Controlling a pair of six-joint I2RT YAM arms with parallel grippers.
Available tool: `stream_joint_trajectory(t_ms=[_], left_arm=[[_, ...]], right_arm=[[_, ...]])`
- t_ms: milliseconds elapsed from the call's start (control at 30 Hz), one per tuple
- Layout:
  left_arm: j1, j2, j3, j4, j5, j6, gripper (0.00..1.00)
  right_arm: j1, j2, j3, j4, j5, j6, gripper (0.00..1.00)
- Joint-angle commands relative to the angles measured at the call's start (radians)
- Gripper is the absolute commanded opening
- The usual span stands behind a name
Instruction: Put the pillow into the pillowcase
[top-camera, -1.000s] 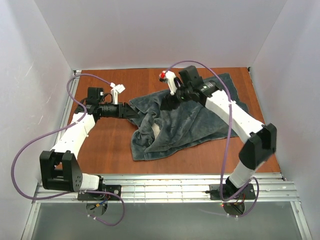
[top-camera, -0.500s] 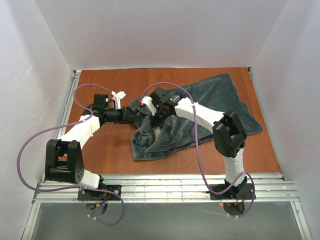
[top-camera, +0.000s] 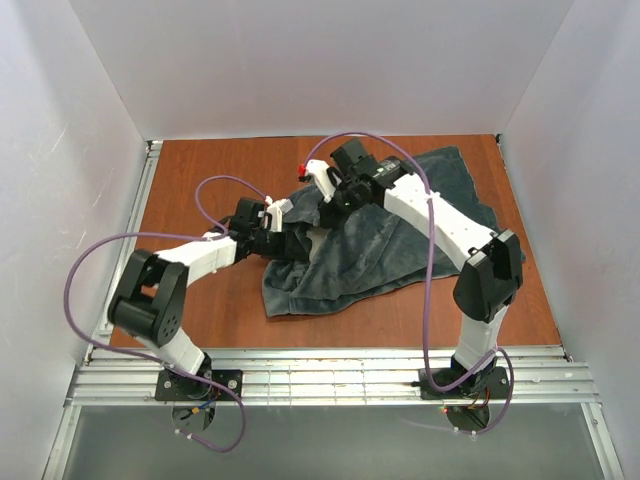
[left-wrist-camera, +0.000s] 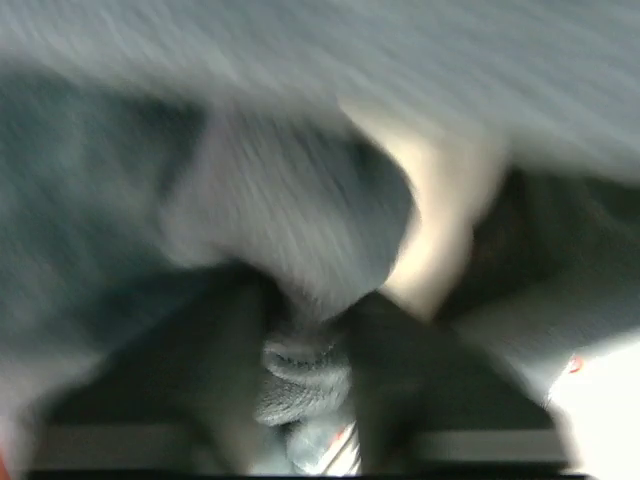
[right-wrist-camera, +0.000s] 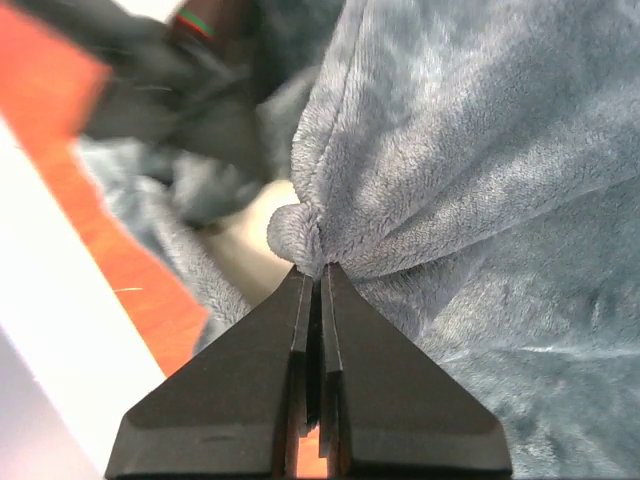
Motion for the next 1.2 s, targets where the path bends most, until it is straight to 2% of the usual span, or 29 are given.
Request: stream_joint_trajectory(t_ms=[0,33,67,100,133,167,200,267,367,400,500,567,600,667,700,767,867,900,933,967,1033,1167], left_arm=[[-0.013,0.091,0.084,0.060,-0.013,-0.021,0.12],[-0.015,0.093,0.105,0.056,0.016,-0.032,0.05],[-0.015,0.089,0.133,0.069,0.107,-0.045,0.00],[-0.013,0.057,0.142,0.092,0.187,-0.065,0.00],[-0.015,-0.004,0.133,0.226,0.344,-0.179,0.00],[-0.019,-0.005,0.113,0.335,0.395,-0.267,0.00],[-0.042,-0.064,0.098,0.438,0.410,-0.364,0.00],[-0.082,-0.068,0.084,0.637,0.417,-0.505,0.00],[-0.142,0.062,0.061,0.773,0.418,-0.590,0.00],[-0.148,0.098,0.043,0.774,0.382,-0.595,0.01],[-0.151,0.205,0.014,0.767,0.309,-0.604,0.32],[-0.135,0.219,0.003,0.790,0.297,-0.612,0.36],[-0.125,0.189,-0.003,0.777,0.297,-0.578,0.43],[-0.093,0.124,-0.003,0.624,0.306,-0.502,0.49],[-0.067,0.039,-0.006,0.569,0.317,-0.422,0.54],[-0.029,-0.122,-0.019,0.360,0.325,-0.324,0.64],[0.120,-0.305,-0.039,0.084,0.340,-0.187,0.71],[0.220,-0.334,-0.036,0.026,0.352,-0.150,0.72],[0.270,-0.367,-0.010,-0.095,0.383,-0.085,0.74],[0.318,-0.370,0.013,-0.157,0.386,-0.041,0.84],[0.452,-0.361,0.064,-0.312,0.378,0.064,0.84],[0.618,-0.301,0.150,-0.369,0.375,0.125,0.84]], right_arm=[[-0.096,-0.057,0.038,-0.038,-0.240,0.042,0.01],[-0.116,-0.065,0.042,-0.038,-0.274,0.059,0.01],[-0.145,-0.074,0.049,-0.036,-0.329,0.067,0.01],[-0.156,-0.096,0.049,-0.035,-0.355,0.070,0.01],[-0.165,-0.119,0.050,-0.029,-0.396,0.081,0.01],[-0.165,-0.119,0.049,-0.021,-0.415,0.091,0.01],[-0.165,-0.139,0.044,-0.009,-0.436,0.125,0.01],[-0.167,-0.157,0.040,0.017,-0.505,0.159,0.01],[-0.167,-0.176,0.026,0.100,-0.522,0.247,0.01],[-0.168,-0.180,0.023,0.129,-0.522,0.266,0.01],[-0.173,-0.203,0.001,0.172,-0.516,0.332,0.01],[-0.174,-0.219,-0.036,0.192,-0.504,0.341,0.01],[-0.173,-0.225,-0.051,0.195,-0.493,0.351,0.01],[-0.174,-0.234,-0.101,0.205,-0.483,0.349,0.01],[-0.176,-0.240,-0.120,0.211,-0.475,0.355,0.01],[-0.174,-0.249,-0.192,0.279,-0.492,0.374,0.01],[-0.138,-0.237,-0.276,0.381,-0.499,0.401,0.01],[-0.121,-0.225,-0.290,0.404,-0.490,0.401,0.01],[-0.087,-0.190,-0.301,0.419,-0.498,0.407,0.01],[-0.069,-0.167,-0.301,0.448,-0.493,0.412,0.01],[-0.015,-0.116,-0.293,0.474,-0.481,0.442,0.01],[0.027,0.107,-0.084,0.511,-0.417,0.487,0.01]])
